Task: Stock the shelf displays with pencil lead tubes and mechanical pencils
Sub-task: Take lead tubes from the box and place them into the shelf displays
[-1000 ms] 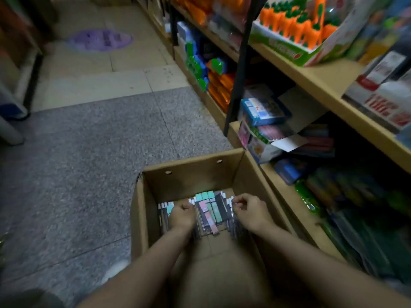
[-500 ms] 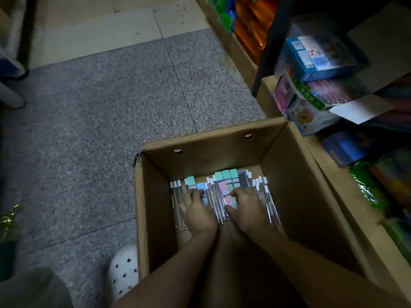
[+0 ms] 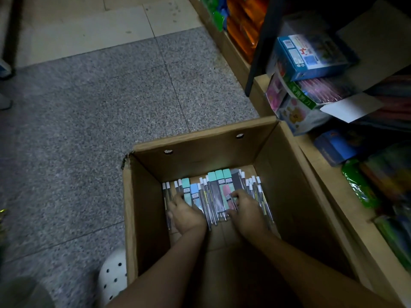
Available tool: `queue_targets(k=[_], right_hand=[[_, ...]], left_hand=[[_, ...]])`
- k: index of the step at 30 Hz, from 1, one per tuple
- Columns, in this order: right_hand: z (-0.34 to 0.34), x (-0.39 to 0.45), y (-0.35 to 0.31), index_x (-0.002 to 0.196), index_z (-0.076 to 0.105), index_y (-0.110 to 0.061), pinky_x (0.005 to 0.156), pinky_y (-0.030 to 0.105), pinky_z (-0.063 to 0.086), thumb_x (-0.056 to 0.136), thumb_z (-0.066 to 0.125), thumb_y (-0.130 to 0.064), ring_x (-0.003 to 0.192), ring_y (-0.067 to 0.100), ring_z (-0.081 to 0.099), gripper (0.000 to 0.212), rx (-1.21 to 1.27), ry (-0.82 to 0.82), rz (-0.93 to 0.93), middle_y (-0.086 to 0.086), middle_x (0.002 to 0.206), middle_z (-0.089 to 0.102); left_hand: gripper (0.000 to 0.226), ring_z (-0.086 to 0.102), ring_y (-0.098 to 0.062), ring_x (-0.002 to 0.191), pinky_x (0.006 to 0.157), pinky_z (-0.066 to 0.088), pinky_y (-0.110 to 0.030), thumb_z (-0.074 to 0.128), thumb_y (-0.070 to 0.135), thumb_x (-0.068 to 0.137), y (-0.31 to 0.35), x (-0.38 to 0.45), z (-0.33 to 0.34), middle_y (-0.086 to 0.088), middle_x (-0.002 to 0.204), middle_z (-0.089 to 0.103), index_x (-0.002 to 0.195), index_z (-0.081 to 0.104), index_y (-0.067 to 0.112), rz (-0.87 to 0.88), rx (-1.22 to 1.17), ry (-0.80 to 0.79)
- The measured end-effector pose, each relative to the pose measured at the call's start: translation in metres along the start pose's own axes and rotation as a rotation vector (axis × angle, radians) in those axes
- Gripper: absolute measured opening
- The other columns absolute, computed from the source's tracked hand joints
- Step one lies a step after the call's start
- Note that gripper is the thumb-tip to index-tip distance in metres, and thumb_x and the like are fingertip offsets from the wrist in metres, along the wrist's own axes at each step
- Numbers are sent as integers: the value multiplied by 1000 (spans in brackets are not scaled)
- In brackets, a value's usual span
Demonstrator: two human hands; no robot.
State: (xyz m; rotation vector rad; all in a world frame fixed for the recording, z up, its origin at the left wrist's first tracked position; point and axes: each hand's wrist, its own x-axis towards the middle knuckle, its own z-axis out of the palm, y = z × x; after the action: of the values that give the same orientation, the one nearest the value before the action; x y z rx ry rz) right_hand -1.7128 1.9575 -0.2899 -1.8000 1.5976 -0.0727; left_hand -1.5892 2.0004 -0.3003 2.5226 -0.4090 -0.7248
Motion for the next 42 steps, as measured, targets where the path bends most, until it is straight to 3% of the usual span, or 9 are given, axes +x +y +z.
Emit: queue_targets(k=[4, 8, 12, 18, 21, 25, 28, 34, 42], right_hand=[[-8, -5, 10, 110, 63, -11, 51, 4, 35, 80, 78, -12, 72, 5, 55, 33, 280, 26, 121, -5, 87, 63], [-17, -13, 13, 112, 64, -6, 62, 8, 44, 77, 81, -12, 84, 11, 60, 39, 563, 21, 208, 5, 100, 66], [-22, -23, 8, 113, 66, 0, 70, 18, 55, 80, 77, -4, 83, 19, 66, 35, 739, 32, 247, 18, 99, 71], [-20, -36, 6, 109, 70, -6, 84, 33, 57, 81, 77, -9, 87, 20, 71, 30, 837, 77, 320, 10, 90, 74], [-17, -43, 3, 109, 72, -10, 83, 32, 58, 82, 77, -15, 90, 16, 70, 28, 721, 74, 272, 5, 96, 74], [-15, -44, -7, 111, 71, -3, 60, 7, 48, 87, 71, -9, 69, -7, 67, 24, 717, 13, 172, 2, 89, 72], [-19, -36, -13, 108, 74, -4, 67, 2, 44, 92, 66, -16, 81, -3, 67, 22, 552, -22, 95, 4, 100, 73], [-20, 0, -3, 140, 48, -17, 106, 39, 37, 96, 54, -29, 128, 25, 42, 46, -173, 104, 20, 8, 141, 46], [-3, 32, 2, 131, 53, -16, 96, 42, 43, 91, 63, -28, 116, 29, 51, 43, -153, 230, 143, 9, 123, 62]], left_hand=[[49, 44, -37, 125, 103, 42, -46, 57, 8, 92, 3, -12, 1, -20, 132, 47, 140, 44, 12, -108, -86, -126], [44, 48, -35, 123, 104, 44, -43, 56, 8, 94, 8, -31, 5, -17, 132, 50, 137, 49, 11, -112, -274, -264], [19, 65, -19, 89, 83, 56, -34, 56, 2, 94, 20, -50, -3, -4, 100, 68, 111, 55, 11, -159, -589, -478], [23, 63, -13, 79, 67, 58, -25, 49, 0, 98, 25, -59, -16, 7, 94, 57, 98, 45, 23, -228, -712, -643], [20, 66, -22, 92, 77, 57, -31, 48, 9, 100, 22, -62, -19, -14, 116, 65, 120, 52, 9, -161, -644, -681], [17, 69, -28, 92, 82, 57, -37, 54, 20, 99, 17, -58, -18, -17, 105, 70, 107, 62, 6, -198, -743, -661], [25, 65, -33, 101, 91, 54, -45, 53, 21, 99, 13, -46, -13, -18, 112, 68, 117, 61, 5, -274, -746, -576], [30, 63, -30, 106, 95, 52, -46, 52, 24, 100, 15, -38, -8, -14, 118, 66, 123, 58, 6, -297, -712, -483], [30, 59, -35, 111, 97, 50, -50, 52, 22, 100, 9, -39, -3, -18, 120, 61, 124, 54, 4, -356, -755, -495]])
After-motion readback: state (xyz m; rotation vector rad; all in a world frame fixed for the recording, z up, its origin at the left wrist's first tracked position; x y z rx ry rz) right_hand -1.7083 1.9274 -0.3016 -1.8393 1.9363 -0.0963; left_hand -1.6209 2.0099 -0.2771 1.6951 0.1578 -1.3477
